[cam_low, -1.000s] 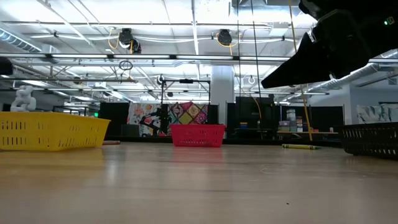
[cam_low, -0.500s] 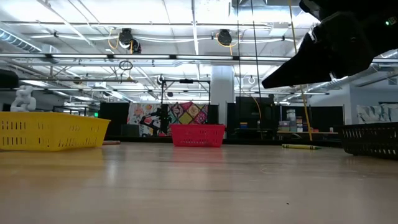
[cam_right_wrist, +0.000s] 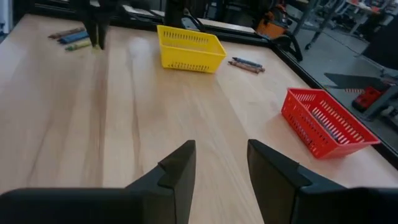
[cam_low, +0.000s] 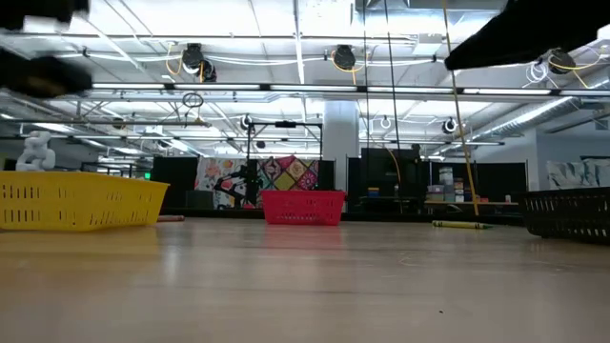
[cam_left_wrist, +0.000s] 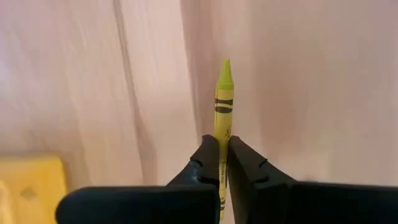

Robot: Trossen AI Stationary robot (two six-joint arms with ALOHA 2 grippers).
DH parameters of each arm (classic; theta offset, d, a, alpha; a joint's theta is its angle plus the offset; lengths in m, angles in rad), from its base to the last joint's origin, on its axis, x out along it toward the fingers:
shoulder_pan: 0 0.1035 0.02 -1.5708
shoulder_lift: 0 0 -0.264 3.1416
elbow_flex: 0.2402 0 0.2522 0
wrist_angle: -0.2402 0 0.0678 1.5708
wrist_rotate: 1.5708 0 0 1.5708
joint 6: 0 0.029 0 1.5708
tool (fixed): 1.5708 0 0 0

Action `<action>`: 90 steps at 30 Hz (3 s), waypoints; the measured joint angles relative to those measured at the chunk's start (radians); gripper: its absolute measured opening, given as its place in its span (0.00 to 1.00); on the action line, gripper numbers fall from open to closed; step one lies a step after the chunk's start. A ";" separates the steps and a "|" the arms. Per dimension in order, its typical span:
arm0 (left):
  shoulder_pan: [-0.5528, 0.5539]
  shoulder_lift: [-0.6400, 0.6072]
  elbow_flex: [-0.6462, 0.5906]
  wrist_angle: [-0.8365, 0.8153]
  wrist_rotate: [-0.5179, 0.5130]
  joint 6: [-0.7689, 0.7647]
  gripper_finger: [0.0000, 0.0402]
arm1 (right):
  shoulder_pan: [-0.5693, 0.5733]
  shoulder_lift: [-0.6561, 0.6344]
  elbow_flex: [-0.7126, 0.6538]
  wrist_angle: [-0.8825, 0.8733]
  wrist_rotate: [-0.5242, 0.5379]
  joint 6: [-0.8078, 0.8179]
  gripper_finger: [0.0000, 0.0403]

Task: Sort crayons
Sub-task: Put the green crayon into the black basket

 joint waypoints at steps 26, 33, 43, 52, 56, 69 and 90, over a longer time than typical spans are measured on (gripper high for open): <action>0.541 0.407 0.344 0.485 -0.024 0.767 0.01 | 0.082 -0.013 0.000 -0.533 -0.316 0.745 0.33; 0.537 0.467 0.452 0.441 -0.018 0.845 0.20 | 0.082 -0.013 0.000 -0.519 -0.274 0.762 0.33; 0.529 0.432 0.585 0.160 -0.086 0.762 0.51 | 0.008 0.069 0.000 -0.286 -0.187 0.553 0.35; 0.387 0.243 0.395 -0.026 -0.373 0.420 0.46 | -0.151 0.244 0.002 0.038 -0.259 0.322 0.45; 0.296 0.129 0.224 0.038 -0.455 0.197 0.43 | -0.212 0.294 0.001 0.108 -0.319 0.235 0.45; 0.116 0.048 -0.001 0.230 -0.735 -0.212 0.36 | -0.354 0.443 0.032 0.216 -0.512 0.127 0.27; 0.112 0.048 -0.003 0.210 -0.759 -0.205 0.36 | -0.043 -0.091 0.031 -0.543 -0.387 0.811 0.01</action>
